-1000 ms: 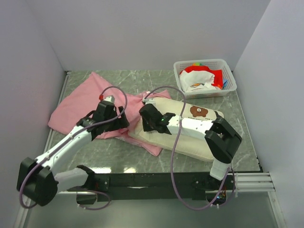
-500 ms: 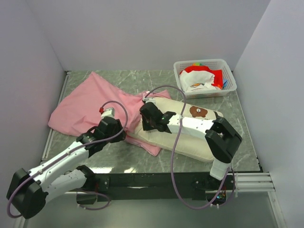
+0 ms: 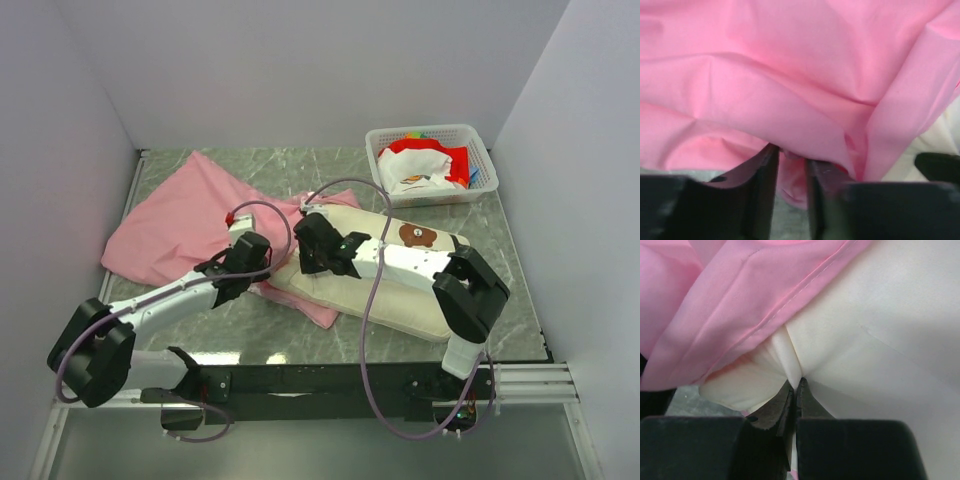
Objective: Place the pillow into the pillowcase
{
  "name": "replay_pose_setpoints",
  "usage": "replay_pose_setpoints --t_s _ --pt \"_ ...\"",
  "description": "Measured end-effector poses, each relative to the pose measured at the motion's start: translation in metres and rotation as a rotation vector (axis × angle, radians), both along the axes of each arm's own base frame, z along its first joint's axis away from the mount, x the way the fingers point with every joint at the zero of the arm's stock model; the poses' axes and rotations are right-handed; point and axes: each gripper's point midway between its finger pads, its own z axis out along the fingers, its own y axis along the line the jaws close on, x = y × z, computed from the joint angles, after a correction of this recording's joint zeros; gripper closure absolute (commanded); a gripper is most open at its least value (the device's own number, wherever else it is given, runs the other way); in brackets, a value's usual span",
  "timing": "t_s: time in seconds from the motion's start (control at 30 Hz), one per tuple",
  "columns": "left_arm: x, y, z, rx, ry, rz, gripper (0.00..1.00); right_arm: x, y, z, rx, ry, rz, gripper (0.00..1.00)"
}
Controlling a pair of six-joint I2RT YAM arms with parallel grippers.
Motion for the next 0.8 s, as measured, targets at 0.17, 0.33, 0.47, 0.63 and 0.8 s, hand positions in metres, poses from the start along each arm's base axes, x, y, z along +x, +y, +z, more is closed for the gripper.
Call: replay_pose_setpoints --t_s 0.17,0.33,0.47,0.63,0.8 --pt "0.006 0.003 0.0 0.032 -0.009 0.016 0.99 0.005 -0.002 0.01 -0.006 0.008 -0.011 1.0" --pt "-0.003 -0.006 0.016 0.006 0.027 -0.05 0.99 0.023 -0.006 0.029 0.011 0.005 -0.046 1.0" --pt "-0.025 -0.022 0.049 -0.066 0.068 -0.194 0.99 0.05 -0.005 0.047 0.042 -0.027 -0.098 1.0" --pt "-0.055 -0.035 0.083 -0.149 0.085 -0.356 0.99 0.063 0.0 0.04 0.047 -0.015 -0.129 1.0" --pt "-0.075 -0.042 0.105 -0.208 0.077 -0.456 0.99 0.049 0.012 0.022 0.037 0.004 -0.108 1.0"
